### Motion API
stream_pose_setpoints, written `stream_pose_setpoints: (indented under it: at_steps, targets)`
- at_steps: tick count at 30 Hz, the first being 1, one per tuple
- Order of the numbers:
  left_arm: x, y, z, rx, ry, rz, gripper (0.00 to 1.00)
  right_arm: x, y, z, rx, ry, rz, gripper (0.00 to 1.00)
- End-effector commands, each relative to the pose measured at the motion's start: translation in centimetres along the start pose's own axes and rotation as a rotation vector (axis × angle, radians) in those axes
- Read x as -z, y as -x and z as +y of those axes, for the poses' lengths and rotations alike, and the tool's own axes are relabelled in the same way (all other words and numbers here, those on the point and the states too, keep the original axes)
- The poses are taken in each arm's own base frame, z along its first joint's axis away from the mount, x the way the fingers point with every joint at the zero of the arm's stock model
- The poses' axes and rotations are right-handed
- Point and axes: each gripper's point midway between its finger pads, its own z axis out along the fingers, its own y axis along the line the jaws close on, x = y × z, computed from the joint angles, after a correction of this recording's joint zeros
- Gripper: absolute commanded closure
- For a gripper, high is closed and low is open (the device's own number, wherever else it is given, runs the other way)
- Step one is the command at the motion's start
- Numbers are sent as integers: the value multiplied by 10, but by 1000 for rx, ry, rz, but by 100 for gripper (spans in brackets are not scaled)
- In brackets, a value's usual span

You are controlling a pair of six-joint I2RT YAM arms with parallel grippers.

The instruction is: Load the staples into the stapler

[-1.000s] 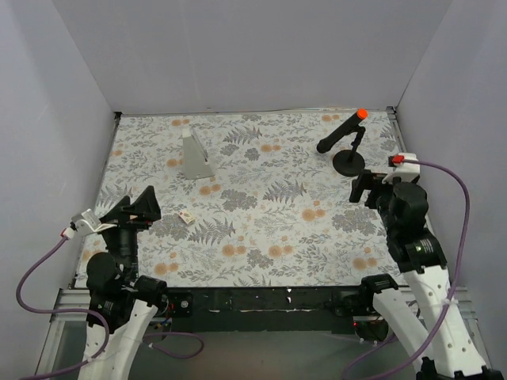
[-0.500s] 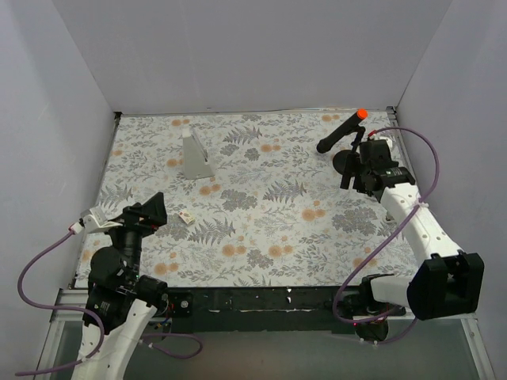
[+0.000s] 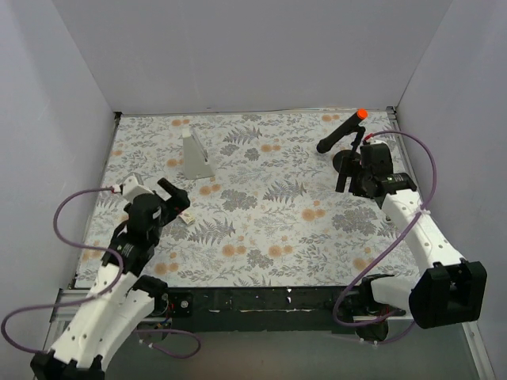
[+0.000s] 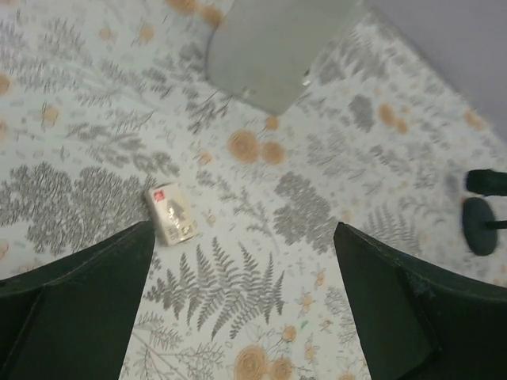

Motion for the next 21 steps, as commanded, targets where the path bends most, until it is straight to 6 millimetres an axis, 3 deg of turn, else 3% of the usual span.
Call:
stream_pose_setpoints:
  at_steps: [1, 4, 5, 8, 15, 21]
  targets:
    - [-30, -51, 40, -17, 335, 227, 2, 14, 8, 15, 1, 113, -84, 2]
    - [-43, -66, 59, -49, 487, 283, 2, 25, 5, 24, -5, 193, -115, 2]
    - [-49, -80, 68, -64, 543, 327, 2, 33, 8, 25, -9, 211, -144, 2]
    - [-61, -91, 68, -30, 572, 354, 2, 42, 5, 29, -9, 255, -177, 2]
    - [-88, -98, 75, -9, 636, 346, 2, 51, -6, 33, -4, 313, -210, 2]
    - [-103, -106, 73, 4, 649, 373, 9, 55, -10, 36, 12, 350, -213, 4]
